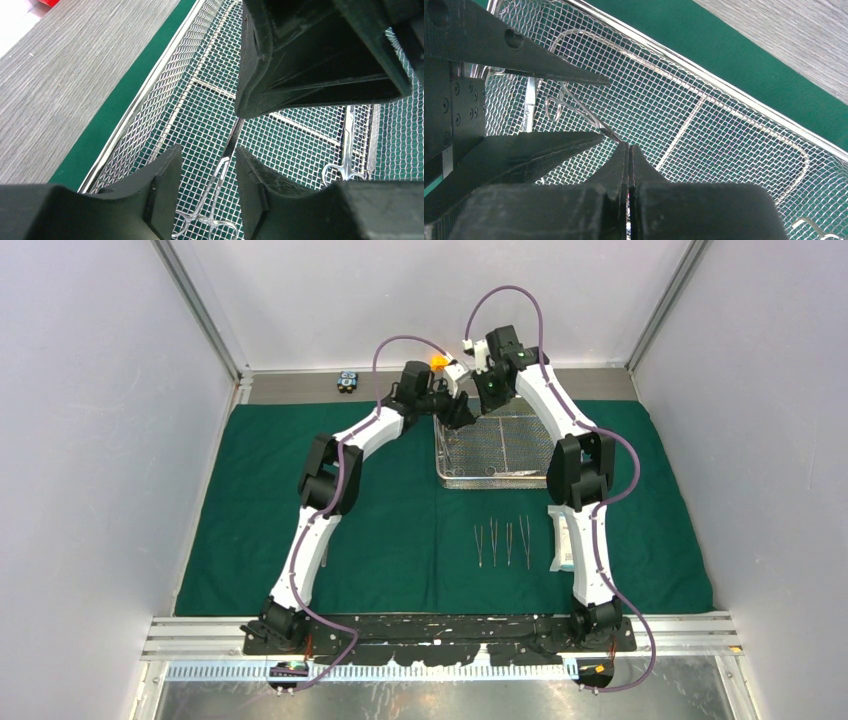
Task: Open and lay out the surgical kit
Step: Pick up the medical item from the container.
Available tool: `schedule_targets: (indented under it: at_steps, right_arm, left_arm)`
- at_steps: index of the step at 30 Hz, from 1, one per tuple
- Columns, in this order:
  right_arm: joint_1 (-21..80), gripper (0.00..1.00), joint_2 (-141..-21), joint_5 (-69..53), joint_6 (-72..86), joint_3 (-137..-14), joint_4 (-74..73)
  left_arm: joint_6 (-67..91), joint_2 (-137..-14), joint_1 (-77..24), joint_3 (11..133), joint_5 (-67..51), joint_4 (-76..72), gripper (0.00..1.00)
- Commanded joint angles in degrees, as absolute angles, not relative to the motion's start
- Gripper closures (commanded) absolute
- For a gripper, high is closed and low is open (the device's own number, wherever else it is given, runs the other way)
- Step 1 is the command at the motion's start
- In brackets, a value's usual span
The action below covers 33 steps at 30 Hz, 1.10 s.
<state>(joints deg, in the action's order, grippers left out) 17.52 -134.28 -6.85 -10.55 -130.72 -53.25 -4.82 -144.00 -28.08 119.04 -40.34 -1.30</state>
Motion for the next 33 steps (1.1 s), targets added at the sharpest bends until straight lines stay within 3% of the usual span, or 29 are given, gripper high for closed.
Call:
schedule_targets:
  at_steps: [1,20,33]
  right_arm:
    - [18.06,1.00,-132.25,-8.02,-9.84,-134.84,-50.73]
    - [17.95,0.99,-132.43,-7.91,-9.32,-134.39,-50.80]
    - [17.96,1.00,-132.54,-8.44,-8.54,-134.78,-51.21]
  left_arm:
    - [-7.50,-143.35,-29.00,119.60,-42.16,1.82,0.53]
    - [-7.49,-140.08,-26.46,114.15,-49.06,-4.61,0.47]
    - [-11.93,-142.73,-26.63,116.67,-46.44,-4.05,0.45]
